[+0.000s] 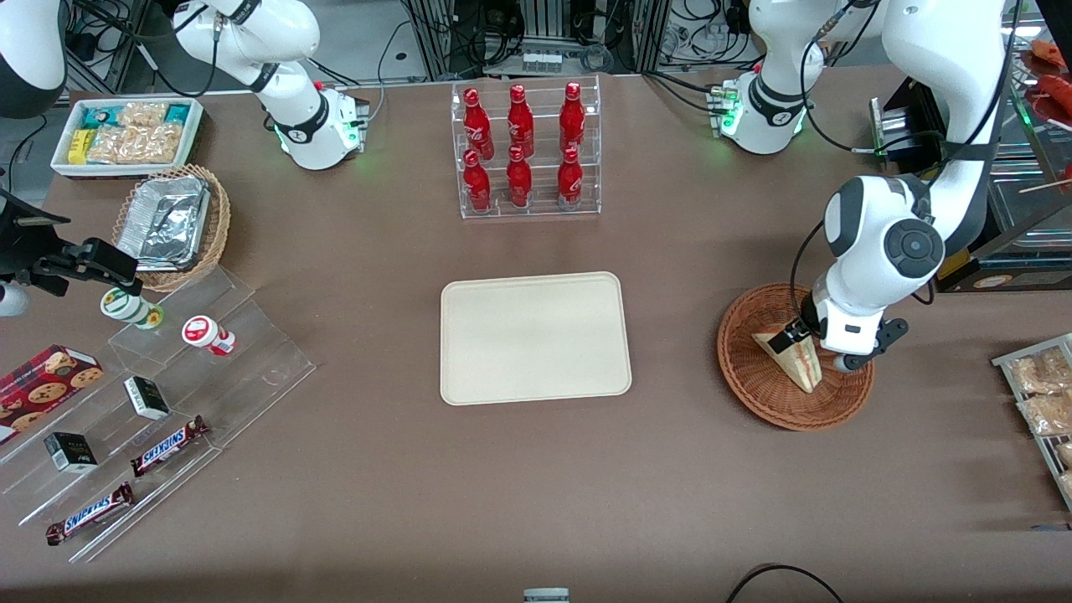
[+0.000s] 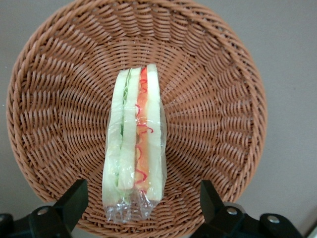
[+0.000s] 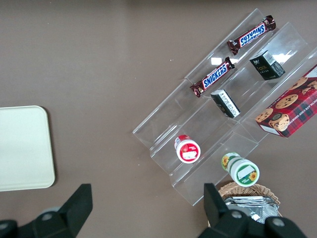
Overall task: Place sandwich from basket to tray
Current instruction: 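Lower the left gripper and grasp the wrapped sandwich upright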
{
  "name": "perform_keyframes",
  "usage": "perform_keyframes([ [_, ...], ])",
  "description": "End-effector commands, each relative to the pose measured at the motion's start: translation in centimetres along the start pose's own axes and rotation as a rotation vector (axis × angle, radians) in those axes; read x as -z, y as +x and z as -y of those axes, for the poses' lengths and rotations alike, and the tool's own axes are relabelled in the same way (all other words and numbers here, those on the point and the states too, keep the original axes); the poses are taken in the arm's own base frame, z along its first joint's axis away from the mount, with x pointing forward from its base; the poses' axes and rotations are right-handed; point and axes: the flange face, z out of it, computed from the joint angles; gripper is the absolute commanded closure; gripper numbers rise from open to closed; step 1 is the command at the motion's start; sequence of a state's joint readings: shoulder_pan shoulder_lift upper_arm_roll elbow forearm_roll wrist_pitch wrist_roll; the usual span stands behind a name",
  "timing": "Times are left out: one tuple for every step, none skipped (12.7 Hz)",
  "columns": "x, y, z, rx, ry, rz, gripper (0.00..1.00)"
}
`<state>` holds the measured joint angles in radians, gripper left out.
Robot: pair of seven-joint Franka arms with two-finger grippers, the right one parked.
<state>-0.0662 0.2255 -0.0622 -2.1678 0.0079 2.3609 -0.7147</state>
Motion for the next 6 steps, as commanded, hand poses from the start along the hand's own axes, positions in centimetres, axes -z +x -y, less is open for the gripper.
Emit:
perform_keyframes([
  [-1.2, 0.4, 0.2, 0.018, 0.003, 0.005, 0.0],
  [-1.9, 0.4, 0.3, 0.019, 0.007, 0.01, 0.0],
  [-2.3, 0.5, 0.3, 0.019, 0.005, 0.004, 0.0],
  [-2.7, 0.6, 0.3, 0.018, 0.006, 0.005, 0.0],
  [-2.9, 0.6, 0.3, 0.016, 0.007, 0.004, 0.0],
  [-3.1, 0.7, 0.4, 0.018, 0.007, 0.004, 0.02],
])
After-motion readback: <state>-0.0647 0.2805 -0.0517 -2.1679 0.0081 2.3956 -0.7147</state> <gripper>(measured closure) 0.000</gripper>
